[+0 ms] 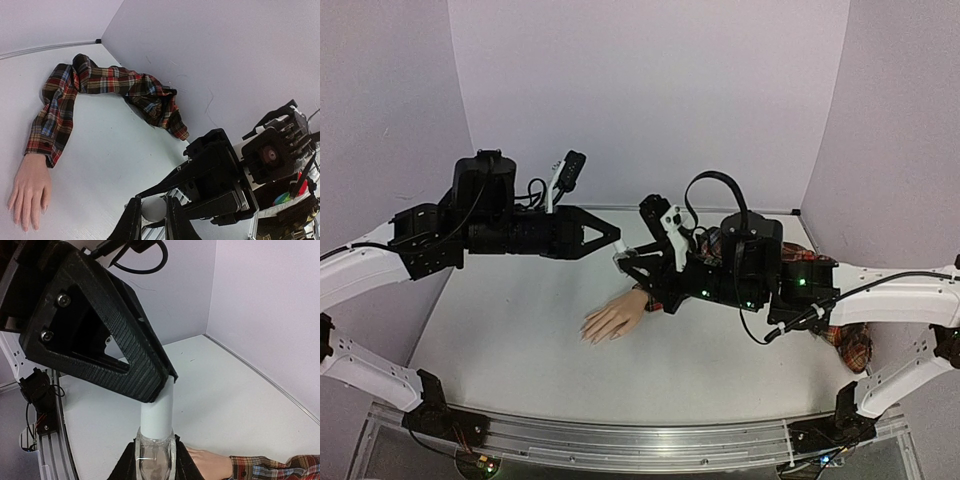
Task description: Paint the nails
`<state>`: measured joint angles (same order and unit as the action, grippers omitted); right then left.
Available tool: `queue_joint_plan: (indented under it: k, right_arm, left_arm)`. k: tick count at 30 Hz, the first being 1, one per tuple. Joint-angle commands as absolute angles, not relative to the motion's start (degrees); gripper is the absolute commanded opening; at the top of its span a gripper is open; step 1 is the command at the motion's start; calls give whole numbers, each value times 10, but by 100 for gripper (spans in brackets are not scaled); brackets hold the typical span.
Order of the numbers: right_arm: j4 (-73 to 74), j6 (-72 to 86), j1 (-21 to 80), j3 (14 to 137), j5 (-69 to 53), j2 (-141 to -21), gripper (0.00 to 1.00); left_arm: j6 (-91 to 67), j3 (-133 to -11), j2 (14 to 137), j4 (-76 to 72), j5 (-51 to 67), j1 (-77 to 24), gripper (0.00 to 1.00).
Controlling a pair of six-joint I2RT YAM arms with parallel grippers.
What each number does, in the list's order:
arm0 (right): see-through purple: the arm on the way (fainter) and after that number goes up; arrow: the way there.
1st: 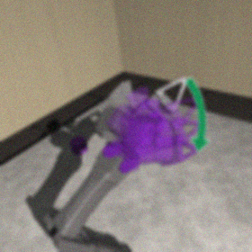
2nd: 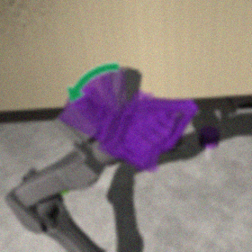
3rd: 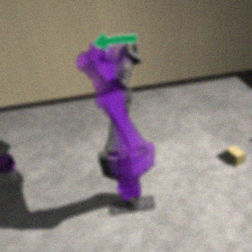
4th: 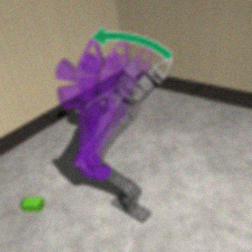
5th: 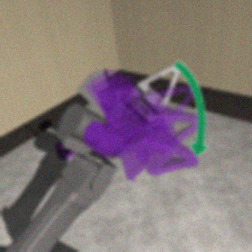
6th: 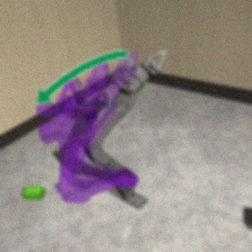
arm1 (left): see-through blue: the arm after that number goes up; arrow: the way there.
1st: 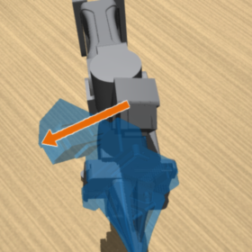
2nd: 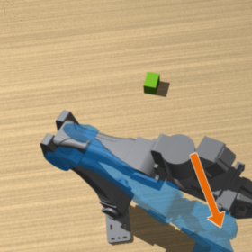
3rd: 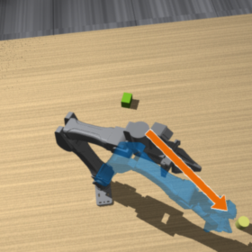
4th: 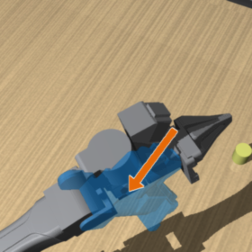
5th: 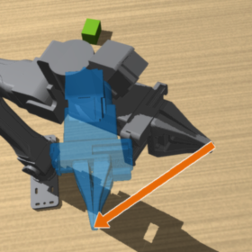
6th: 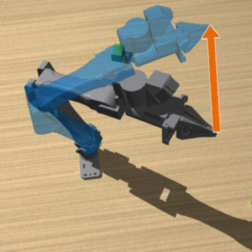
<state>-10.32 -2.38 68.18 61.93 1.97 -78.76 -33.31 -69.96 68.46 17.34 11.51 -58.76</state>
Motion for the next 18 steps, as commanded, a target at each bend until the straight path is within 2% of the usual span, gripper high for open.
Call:
queue_joint_plan:
  k: [1,6,18]
  right_arm:
    - [-117,-30,682,654,59,-808,0]
    - [-117,-43,688,665,95,-830,0]
    - [-120,-106,727,697,275,-867,0]
  left_arm:
    - [-368,-758,690,230,35,-591,0]
    - [-405,-773,697,258,5,-591,0]
    - [-453,-794,710,281,-24,-591,0]
